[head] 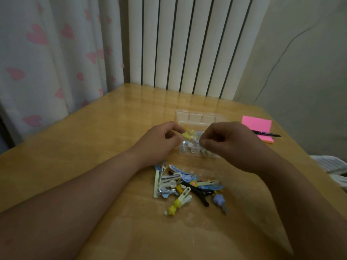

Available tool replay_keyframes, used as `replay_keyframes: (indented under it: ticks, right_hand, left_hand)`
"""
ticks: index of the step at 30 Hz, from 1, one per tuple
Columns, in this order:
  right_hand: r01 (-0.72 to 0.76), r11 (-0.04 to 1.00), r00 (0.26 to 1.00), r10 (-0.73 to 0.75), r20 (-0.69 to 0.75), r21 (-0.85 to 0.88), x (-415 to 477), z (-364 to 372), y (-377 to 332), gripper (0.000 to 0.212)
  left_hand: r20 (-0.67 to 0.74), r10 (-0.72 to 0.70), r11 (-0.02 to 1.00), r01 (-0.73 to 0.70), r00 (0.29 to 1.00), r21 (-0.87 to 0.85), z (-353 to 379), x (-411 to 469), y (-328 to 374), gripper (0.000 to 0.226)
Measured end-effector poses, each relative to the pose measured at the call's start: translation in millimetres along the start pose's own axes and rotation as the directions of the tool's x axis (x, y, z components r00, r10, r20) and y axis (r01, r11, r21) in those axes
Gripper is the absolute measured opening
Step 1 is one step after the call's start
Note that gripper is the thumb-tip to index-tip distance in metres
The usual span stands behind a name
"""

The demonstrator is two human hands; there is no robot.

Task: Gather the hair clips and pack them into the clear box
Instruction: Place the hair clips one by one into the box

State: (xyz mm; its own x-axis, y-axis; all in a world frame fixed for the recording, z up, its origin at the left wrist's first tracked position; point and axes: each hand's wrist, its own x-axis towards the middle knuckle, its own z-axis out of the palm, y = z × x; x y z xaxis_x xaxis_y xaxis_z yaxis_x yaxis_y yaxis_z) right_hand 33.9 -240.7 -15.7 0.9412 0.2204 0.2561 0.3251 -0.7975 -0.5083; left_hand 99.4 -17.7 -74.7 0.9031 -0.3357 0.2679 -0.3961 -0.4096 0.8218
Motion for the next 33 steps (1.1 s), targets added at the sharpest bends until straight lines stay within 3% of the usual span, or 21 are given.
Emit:
replay_keyframes:
  ticks: [3,6,10,15,23,33]
  right_hand:
    - [-0.042,0.997,0.909,0.065,0.412,-0.063,-7.1,-9.4,-11.4,0.006]
    - [-0.01,0.985,0.824,0.106,0.557,-0.172,-11.8,-10.3,-15.9,0.014]
    - [0.004,0.97,0.827,0.134,0.546,-0.243,-12.5,-9.3,-16.3,0.015]
    - [0.021,0.97,0.86,0.105,0.499,-0.241,-9.7,-1.4,-16.4,0.002]
    - [0.04,0.969,0.865,0.09,0.494,-0.245,-8.9,1.9,-14.9,0.006]
    - [-0.033,0.985,0.919,0.097,0.382,-0.17,-8.2,-0.8,-8.3,0.011]
  left_hand:
    - [-0.002,0.004,1.0,-0.004,1.0,0.003,-0.8,-0.9,0.1,0.02]
    - [0.003,0.002,1.0,-0.002,1.0,0.008,-0.9,-0.1,-0.8,0.02]
    - [-0.01,0.006,1.0,-0.006,1.0,-0.007,0.3,1.0,-3.2,0.019]
    - [-0.005,0.012,1.0,-0.012,1.0,-0.009,0.6,0.1,-0.7,0.02]
    - [0.017,0.036,0.999,-0.035,0.999,-0.026,0.9,-0.6,-1.2,0.018]
    - [0.009,0.049,0.994,-0.05,0.999,0.096,3.4,2.3,-2.0,0.006]
